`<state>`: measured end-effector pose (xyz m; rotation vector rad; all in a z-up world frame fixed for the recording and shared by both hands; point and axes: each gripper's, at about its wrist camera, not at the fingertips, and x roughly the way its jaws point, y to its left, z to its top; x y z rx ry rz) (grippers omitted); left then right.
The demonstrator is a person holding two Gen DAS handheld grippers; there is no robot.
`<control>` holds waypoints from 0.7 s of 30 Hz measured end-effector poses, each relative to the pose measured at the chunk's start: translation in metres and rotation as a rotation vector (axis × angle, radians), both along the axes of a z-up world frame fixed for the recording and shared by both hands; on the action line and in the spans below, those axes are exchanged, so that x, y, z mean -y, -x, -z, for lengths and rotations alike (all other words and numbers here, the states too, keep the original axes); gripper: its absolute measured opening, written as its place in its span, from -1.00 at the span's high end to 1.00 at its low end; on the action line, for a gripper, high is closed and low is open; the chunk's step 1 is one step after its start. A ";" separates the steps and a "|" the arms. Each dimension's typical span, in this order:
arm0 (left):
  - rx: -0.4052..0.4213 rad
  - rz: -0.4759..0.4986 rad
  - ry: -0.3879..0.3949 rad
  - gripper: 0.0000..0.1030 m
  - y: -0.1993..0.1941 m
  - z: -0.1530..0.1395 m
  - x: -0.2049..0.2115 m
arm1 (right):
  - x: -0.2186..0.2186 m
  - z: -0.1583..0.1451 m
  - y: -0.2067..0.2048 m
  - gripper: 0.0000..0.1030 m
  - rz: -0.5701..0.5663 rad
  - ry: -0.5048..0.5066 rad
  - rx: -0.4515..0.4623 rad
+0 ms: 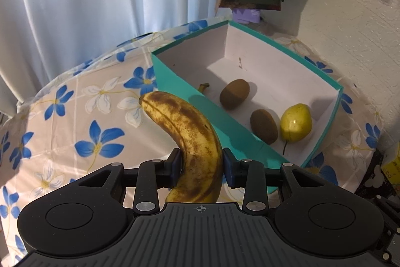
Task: Organize fruits
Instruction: 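Lower the banana into the box and open the left gripper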
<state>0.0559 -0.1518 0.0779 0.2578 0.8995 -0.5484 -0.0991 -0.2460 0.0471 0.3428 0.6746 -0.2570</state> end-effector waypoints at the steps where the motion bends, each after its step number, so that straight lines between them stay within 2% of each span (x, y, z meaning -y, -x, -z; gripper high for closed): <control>1: 0.006 0.004 0.000 0.25 -0.001 -0.001 0.004 | 0.002 -0.001 0.001 0.21 0.008 0.001 0.002; 21: 0.019 0.087 0.001 0.25 -0.024 0.021 0.069 | 0.025 -0.004 0.019 0.22 0.140 0.011 0.024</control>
